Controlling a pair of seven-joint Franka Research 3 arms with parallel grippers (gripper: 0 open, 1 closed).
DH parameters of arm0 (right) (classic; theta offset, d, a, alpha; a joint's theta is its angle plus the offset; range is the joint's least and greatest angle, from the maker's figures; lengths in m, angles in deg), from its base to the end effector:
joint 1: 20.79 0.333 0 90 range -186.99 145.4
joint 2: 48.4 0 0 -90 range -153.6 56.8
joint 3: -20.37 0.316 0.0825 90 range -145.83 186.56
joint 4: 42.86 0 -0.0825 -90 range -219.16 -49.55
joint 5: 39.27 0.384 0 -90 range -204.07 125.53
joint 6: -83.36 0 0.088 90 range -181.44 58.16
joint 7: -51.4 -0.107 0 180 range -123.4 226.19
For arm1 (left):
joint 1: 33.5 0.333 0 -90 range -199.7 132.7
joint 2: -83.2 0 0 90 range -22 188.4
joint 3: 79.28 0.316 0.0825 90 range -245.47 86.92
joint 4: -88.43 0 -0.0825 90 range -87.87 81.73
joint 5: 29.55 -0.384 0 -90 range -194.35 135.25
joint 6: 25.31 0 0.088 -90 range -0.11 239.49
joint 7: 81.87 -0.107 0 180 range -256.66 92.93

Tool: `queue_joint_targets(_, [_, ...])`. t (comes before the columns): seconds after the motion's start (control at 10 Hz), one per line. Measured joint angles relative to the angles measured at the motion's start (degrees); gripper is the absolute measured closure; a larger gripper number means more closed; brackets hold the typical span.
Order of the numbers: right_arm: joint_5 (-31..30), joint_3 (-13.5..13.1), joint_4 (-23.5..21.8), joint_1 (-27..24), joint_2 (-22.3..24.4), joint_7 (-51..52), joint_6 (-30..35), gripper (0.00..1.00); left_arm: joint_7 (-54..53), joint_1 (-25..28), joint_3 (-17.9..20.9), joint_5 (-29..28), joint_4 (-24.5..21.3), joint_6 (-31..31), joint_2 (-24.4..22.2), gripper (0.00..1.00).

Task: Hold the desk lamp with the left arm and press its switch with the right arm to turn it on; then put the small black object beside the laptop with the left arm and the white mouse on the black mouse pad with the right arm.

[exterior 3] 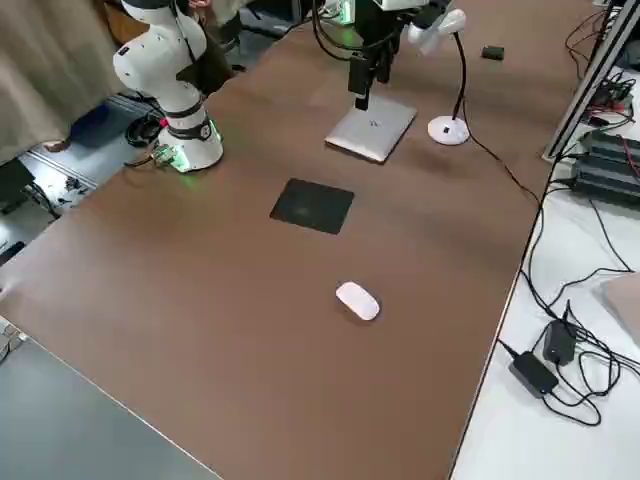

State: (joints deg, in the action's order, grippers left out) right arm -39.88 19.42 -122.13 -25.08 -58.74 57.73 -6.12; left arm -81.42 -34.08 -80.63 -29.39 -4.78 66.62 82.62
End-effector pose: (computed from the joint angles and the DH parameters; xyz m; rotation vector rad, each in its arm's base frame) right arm 0.6065 -0.0558 0.6070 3.1281 0.0300 -0.0056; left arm 0.5530 -0.0190 0.6065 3.1390 -0.0404 -0.0193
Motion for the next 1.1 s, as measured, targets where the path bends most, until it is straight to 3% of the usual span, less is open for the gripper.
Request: queue_joint_targets(1.1, [0.0, -0.3, 0.0, -0.1, -0.3, 0.0, -0.1, 0.0, -1.1, -0.2, -0.3, 0.0, 0.4, 0.1, 1.6, 0.0])
